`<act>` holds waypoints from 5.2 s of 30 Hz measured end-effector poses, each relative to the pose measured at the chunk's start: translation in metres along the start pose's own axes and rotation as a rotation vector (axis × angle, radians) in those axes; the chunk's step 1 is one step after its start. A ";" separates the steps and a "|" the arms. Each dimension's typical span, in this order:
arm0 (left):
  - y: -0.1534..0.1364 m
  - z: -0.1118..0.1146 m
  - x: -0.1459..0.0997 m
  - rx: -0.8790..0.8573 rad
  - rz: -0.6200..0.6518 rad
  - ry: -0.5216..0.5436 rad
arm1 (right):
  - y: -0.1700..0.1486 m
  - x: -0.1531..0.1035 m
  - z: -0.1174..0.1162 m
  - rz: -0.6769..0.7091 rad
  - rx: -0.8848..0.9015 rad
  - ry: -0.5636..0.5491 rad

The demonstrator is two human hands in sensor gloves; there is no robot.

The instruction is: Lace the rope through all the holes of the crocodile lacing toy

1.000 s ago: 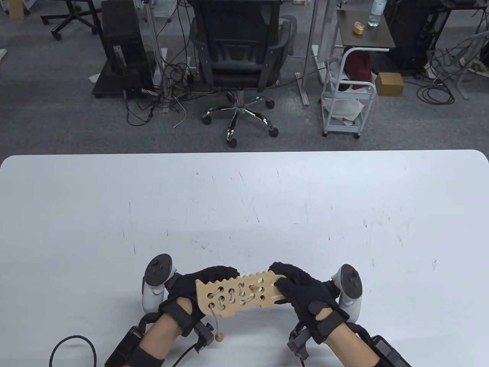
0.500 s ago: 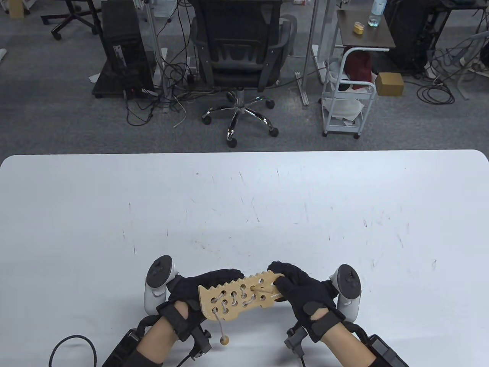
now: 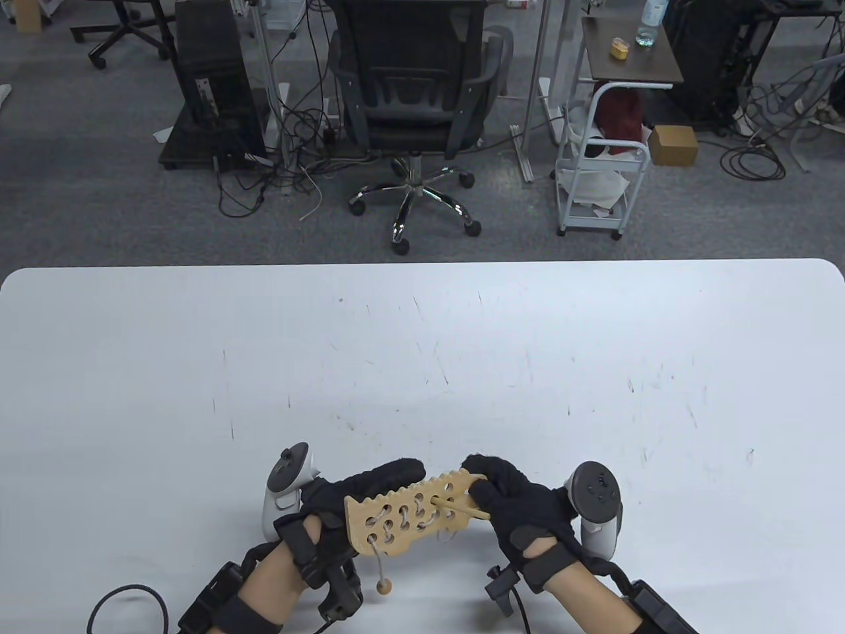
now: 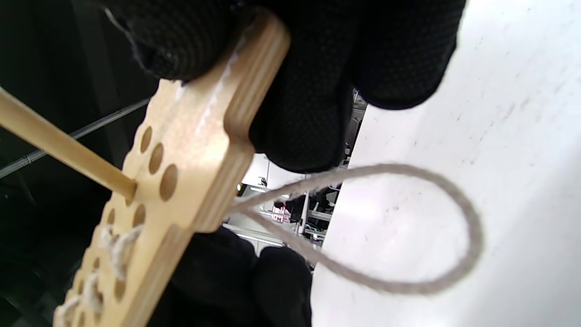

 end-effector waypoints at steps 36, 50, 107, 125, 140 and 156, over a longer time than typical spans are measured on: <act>0.041 -0.081 -0.046 0.242 0.142 0.524 | 0.001 0.003 0.023 -0.017 0.038 -0.101; 0.077 -0.034 -0.040 0.747 0.207 0.475 | -0.001 0.002 0.024 -0.021 0.023 -0.134; 0.084 -0.015 -0.042 1.232 0.165 0.571 | 0.005 -0.003 0.016 -0.011 -0.026 -0.109; 0.095 -0.056 -0.064 1.173 0.133 0.757 | 0.004 0.002 0.046 -0.029 0.023 -0.203; 0.097 -0.100 -0.087 1.084 0.081 0.895 | 0.004 0.006 0.070 -0.033 0.035 -0.279; 0.092 -0.138 -0.110 0.971 0.031 1.012 | 0.005 0.007 0.089 -0.027 0.033 -0.338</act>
Point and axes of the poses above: the tracker on the back of each hand, its own y axis roughly to the thumb side, its own x axis roughly from the wrist to the fingertips, z = x × y, the point moved 4 cm from there along x, roughly from the wrist to the fingertips, and after that the axes turned 14 degrees about x, right-handed, at the moved point
